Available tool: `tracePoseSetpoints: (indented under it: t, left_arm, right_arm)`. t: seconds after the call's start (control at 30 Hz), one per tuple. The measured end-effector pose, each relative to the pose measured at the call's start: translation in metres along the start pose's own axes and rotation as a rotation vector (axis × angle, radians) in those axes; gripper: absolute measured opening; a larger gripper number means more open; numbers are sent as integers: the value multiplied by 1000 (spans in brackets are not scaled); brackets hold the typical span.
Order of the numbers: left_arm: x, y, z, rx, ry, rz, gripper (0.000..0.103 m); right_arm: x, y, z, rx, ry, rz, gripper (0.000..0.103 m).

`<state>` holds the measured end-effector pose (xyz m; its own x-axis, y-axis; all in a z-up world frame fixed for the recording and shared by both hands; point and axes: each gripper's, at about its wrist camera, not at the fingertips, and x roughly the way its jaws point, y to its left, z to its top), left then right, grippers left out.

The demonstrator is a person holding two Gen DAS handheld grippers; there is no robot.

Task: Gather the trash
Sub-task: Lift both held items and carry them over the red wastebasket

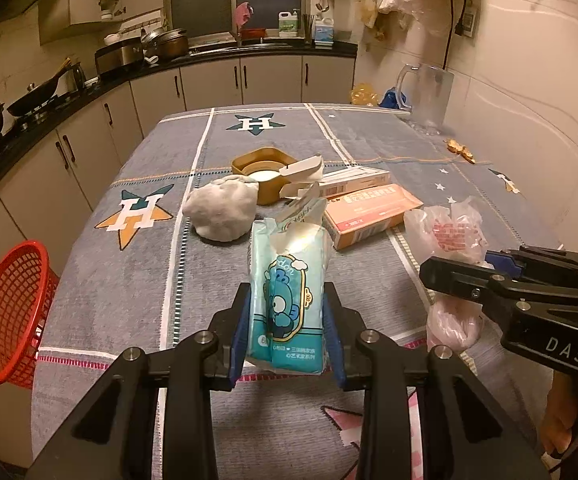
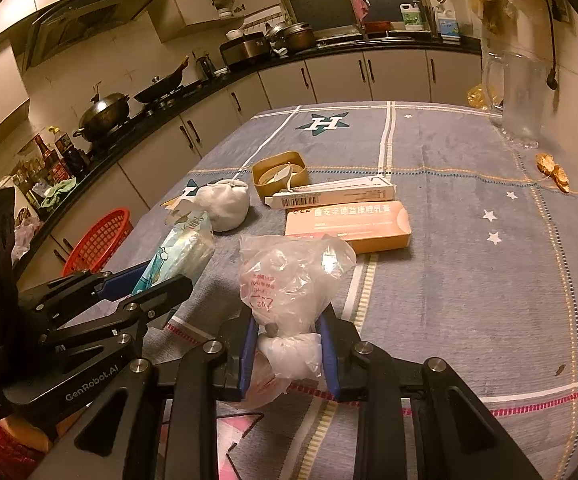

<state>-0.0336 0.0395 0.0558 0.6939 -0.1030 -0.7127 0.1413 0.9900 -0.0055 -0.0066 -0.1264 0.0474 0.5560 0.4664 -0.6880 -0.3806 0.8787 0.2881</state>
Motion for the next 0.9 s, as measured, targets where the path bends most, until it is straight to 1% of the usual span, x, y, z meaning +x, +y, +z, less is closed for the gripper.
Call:
tracePoseSetpoints:
  t: [0.57,0.9]
  left_arm:
    - [-2,17,-5,-33,-6,1,32]
    - [-6,32,-8,-62,-14,8,33]
  right_arm:
    - [8,13,2,-23,21,7,30]
    - [17,28,8,-53,36,16,30]
